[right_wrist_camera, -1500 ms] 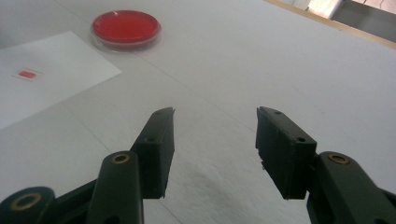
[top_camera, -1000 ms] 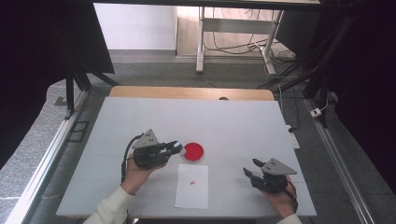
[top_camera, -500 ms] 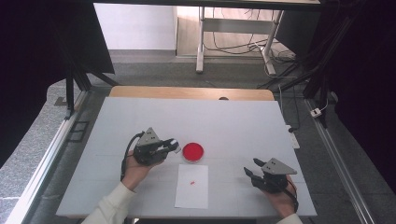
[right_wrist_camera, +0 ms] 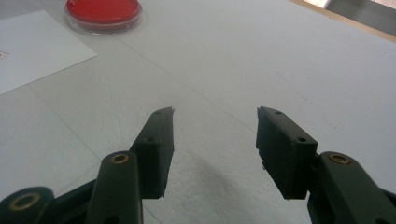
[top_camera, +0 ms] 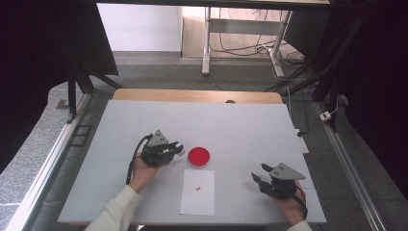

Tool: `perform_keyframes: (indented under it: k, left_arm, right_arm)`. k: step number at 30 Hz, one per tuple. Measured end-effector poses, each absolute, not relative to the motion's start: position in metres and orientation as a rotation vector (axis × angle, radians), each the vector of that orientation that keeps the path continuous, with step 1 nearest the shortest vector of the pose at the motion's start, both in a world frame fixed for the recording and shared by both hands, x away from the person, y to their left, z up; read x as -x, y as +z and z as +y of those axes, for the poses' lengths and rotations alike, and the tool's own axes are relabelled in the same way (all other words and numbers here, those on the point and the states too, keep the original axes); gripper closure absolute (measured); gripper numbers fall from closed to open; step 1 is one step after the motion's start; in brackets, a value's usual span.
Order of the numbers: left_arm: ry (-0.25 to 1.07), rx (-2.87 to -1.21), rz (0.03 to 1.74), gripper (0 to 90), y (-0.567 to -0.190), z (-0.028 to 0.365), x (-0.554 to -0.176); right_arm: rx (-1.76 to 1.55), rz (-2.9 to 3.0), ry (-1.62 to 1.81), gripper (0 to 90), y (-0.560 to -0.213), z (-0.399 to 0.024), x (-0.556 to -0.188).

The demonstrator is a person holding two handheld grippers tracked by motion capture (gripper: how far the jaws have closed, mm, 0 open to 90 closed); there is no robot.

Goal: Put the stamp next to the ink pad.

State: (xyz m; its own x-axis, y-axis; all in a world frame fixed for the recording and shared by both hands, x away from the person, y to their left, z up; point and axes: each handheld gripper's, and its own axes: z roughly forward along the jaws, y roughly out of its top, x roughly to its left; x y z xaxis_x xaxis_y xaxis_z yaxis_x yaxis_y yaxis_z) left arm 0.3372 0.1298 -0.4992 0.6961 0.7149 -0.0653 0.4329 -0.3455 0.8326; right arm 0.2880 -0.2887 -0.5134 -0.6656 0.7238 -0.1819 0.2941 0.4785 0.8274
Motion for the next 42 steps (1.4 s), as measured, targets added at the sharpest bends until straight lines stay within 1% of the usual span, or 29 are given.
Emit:
perform_keyframes:
  k: [8, 19, 32, 33, 38, 40, 42]
  left_arm:
    - [0.445, -2.066, 0.891, 75.0, -0.507, 0.121, -0.341]
    - [0.421, -2.074, 0.927, 74.9, -0.517, 0.124, -0.347]
    - [0.417, -2.084, 0.921, 74.1, -0.52, 0.121, -0.347]
    - [0.418, -2.08, 0.924, 71.1, -0.52, 0.121, -0.347]
    - [0.412, -2.047, 0.957, 46.2, -0.517, 0.121, -0.346]
    - [0.408, -2.03, 0.968, 39.3, -0.514, 0.122, -0.344]
    - [0.401, -2.015, 0.966, 35.0, -0.511, 0.125, -0.341]
  right_arm:
    - [-0.84, 2.2, 1.09, 46.0, -0.513, -0.289, -0.284]
    - [-0.84, 2.206, 1.087, 45.9, -0.514, -0.289, -0.286]
    - [-0.846, 2.208, 1.075, 45.7, -0.515, -0.289, -0.286]
    - [-0.846, 2.208, 1.074, 45.6, -0.515, -0.289, -0.286]
    - [-0.845, 2.206, 1.079, 45.5, -0.514, -0.289, -0.286]
    - [-0.847, 2.207, 1.08, 45.4, -0.514, -0.289, -0.286]
    - [-0.848, 2.208, 1.083, 45.4, -0.514, -0.288, -0.286]
